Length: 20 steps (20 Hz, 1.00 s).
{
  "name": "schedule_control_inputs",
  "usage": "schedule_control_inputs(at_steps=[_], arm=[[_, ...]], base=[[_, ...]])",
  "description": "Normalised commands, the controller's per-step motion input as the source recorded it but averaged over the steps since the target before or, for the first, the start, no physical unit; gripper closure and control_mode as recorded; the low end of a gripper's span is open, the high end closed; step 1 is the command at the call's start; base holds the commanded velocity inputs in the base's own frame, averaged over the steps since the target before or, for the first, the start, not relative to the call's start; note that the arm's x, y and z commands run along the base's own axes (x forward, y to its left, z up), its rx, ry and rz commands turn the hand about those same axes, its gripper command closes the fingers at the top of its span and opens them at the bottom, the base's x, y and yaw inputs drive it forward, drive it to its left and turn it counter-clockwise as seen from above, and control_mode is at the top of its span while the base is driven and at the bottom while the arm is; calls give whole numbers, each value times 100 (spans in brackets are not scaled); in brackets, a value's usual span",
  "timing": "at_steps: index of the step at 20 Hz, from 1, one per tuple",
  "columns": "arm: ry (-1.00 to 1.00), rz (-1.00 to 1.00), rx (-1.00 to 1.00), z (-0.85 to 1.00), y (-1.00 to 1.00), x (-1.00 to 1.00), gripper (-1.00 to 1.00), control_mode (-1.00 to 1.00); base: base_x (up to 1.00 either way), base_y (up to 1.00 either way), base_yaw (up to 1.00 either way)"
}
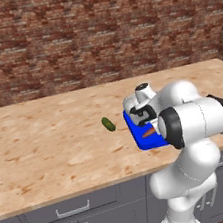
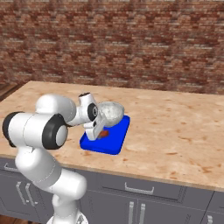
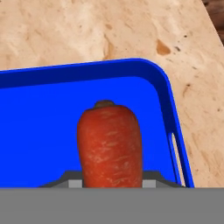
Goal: Place the two vegetables and bowl onto the tray for setting up a vegetable dip station.
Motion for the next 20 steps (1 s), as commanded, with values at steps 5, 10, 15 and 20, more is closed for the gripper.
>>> schedule_control_inputs(at_steps=[5,10,15,20], arm=[[0,0,0,-7,-4,12,100,-100],[0,0,0,-9,-2,6,100,-100],[0,0,0,-10,-1,1,100,-100],[0,0,0,-9,-1,0,-100,-100]], base=[[0,0,0],[0,0,0],[0,0,0],[0,0,0]])
